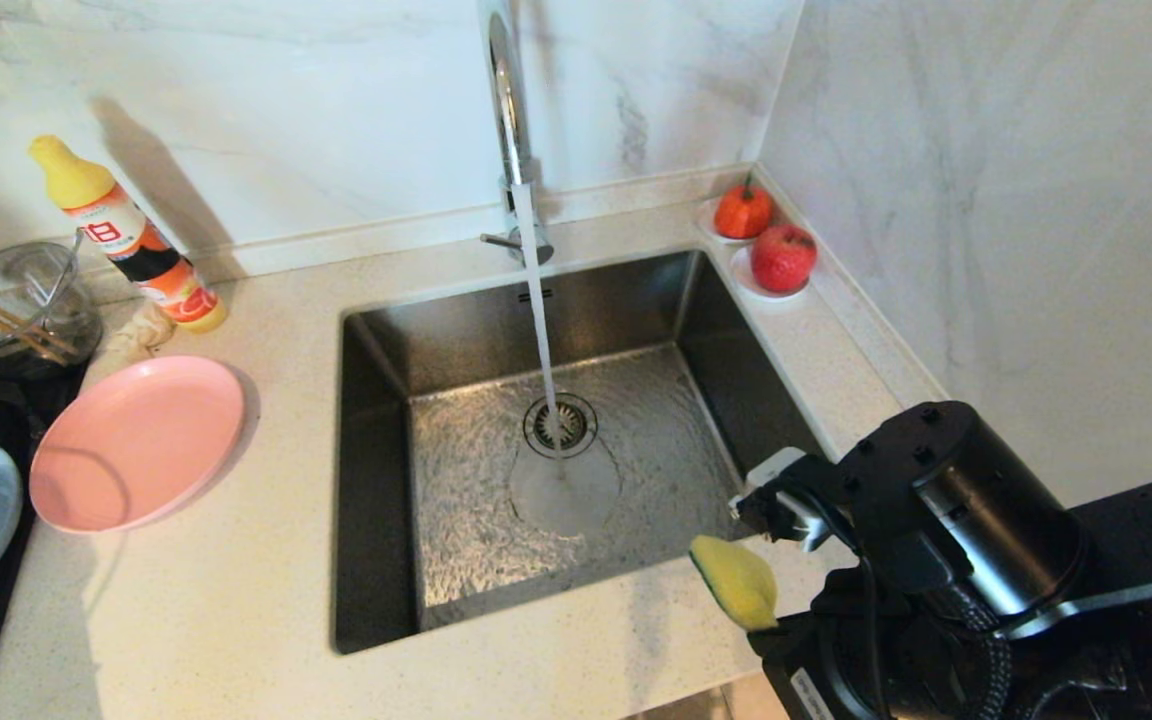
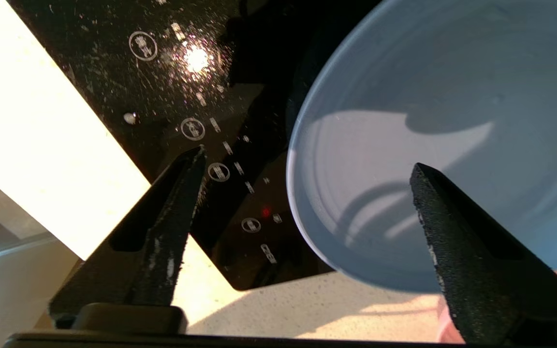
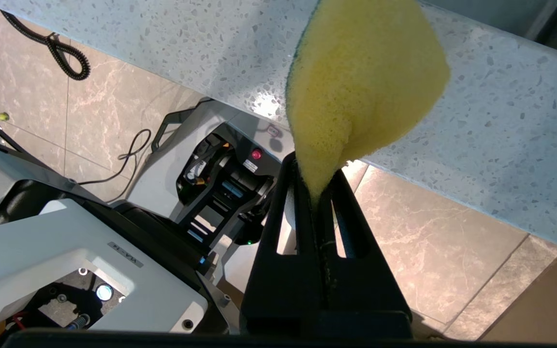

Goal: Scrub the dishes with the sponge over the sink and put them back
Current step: Wash the plate

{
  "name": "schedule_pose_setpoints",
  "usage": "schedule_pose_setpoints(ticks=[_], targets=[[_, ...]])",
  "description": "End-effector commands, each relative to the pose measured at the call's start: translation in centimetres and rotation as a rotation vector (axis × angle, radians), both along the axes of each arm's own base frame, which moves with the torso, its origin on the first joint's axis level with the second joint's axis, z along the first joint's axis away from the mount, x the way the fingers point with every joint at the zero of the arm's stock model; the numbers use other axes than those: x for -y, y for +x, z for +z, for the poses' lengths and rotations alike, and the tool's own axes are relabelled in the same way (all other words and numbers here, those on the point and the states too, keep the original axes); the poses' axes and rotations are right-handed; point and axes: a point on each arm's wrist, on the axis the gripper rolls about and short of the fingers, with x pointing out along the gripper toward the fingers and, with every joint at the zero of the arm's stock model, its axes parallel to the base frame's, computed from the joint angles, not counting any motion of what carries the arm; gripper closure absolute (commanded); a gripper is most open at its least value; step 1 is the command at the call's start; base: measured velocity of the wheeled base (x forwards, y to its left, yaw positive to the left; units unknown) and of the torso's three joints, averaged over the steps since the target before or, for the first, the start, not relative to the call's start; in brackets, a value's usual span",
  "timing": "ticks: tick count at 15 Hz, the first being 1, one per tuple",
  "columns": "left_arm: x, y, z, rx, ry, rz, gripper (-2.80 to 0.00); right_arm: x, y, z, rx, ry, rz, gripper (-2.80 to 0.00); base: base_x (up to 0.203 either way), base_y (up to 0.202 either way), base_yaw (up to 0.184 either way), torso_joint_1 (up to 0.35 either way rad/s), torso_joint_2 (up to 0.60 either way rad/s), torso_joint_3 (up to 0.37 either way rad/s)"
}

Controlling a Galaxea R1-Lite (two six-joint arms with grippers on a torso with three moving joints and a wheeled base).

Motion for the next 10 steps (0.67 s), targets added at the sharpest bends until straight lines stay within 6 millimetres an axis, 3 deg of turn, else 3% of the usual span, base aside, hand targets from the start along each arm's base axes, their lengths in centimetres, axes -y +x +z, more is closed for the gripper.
schedule_pose_setpoints(ticks=[1,10], targets=[[-0.3,0.2,-1.0,0.013,-0.037,-0.009,-2.80,-0.1,0.0,-0.1,-0.003,-0.005,-0.001,0.00,0.000,0.000,0.000,0.000,0.00,0.000],[-1.2,0.7,-2.0,0.048,-0.040,-0.021,-2.80,0.0,0.0,0.0,0.000,-0.002,-0.003,0.00,0.000,0.000,0.000,0.000,0.00,0.000]])
